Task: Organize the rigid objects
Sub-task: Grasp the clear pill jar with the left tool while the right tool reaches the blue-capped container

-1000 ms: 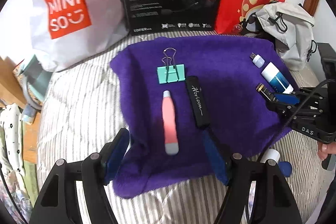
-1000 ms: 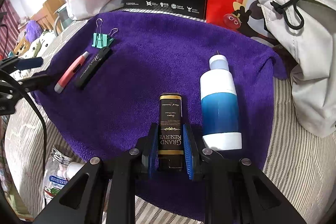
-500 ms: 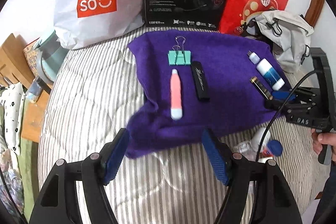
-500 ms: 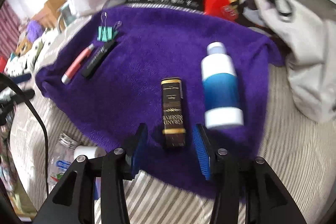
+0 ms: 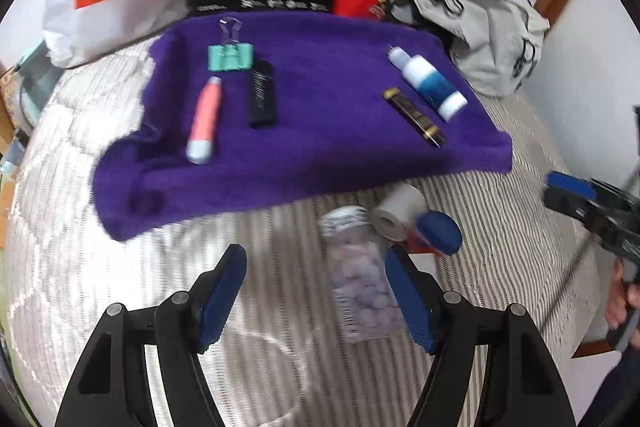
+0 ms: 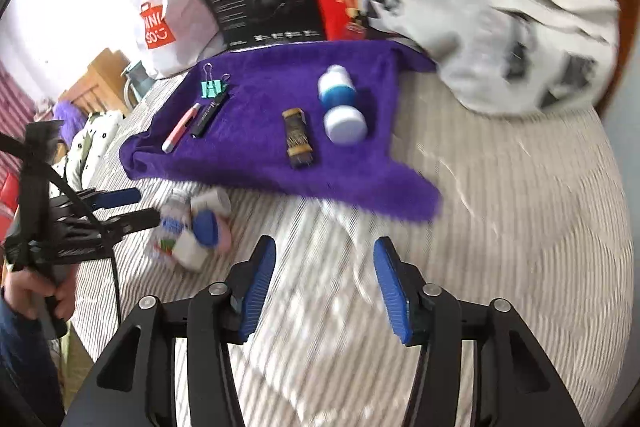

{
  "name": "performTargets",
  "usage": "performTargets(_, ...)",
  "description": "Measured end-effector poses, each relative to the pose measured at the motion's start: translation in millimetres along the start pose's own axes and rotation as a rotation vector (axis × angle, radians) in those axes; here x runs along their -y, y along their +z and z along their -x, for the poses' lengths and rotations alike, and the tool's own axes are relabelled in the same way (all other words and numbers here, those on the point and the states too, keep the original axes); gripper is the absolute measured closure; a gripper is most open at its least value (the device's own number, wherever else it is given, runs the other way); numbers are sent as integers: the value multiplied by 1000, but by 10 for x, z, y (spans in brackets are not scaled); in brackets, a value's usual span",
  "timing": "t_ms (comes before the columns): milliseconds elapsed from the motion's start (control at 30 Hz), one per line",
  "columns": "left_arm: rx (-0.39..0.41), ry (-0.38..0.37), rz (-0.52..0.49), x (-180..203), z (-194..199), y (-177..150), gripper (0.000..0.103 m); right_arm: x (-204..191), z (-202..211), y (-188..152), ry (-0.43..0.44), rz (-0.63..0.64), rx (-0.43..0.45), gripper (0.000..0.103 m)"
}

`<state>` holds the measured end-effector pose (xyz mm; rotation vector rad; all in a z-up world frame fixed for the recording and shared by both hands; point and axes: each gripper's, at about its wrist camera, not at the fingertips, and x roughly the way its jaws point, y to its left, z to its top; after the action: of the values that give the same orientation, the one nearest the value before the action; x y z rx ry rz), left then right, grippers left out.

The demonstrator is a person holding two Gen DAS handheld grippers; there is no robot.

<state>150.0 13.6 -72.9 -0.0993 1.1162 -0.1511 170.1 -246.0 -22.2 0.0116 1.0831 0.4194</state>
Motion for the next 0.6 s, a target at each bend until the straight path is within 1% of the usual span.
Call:
performTargets(67, -29, 13, -7, 67, -113, -17, 33, 63, 102, -147, -11, -24, 6, 51)
performTargets(100, -44, 31, -13, 93, -173, -36, 30, 90, 141, -200, -10, -36, 8, 51)
performTargets(167, -43, 38, -5, 82, -180, -70, 29, 139, 228, -310, -9, -55, 8, 51)
performTargets(233, -48, 68, -16, 59, -150, -102, 29, 163, 293, -384, -12, -58, 10, 51)
performTargets(333, -52, 136, -66, 57, -122, -186, 29, 164, 330, -432, -15, -48, 7, 51)
performTargets(400, -52, 139, -63, 44, -139, -211, 30, 119, 320, -433, -11, -29, 4, 51)
performTargets(433, -51, 135, -64, 51, -160, -218, 33, 96, 305, -425, -9, -25, 2, 51)
performTargets(467, -47, 133, -74, 71, -181, -221, 33, 73, 285, -420, -6, -22, -2, 51)
performTargets(533, -34, 149, -113, 125, -213, -234, 32, 3, 250, -420, -3, -8, -15, 51)
performTargets(567, -15, 150, -136, 150, -199, -243, 34, -30, 242, -435, -3, 3, -19, 51)
performTargets(600, -11, 143, -156, 164, -191, -252, 38, -56, 234, -444, -3, 11, -23, 51)
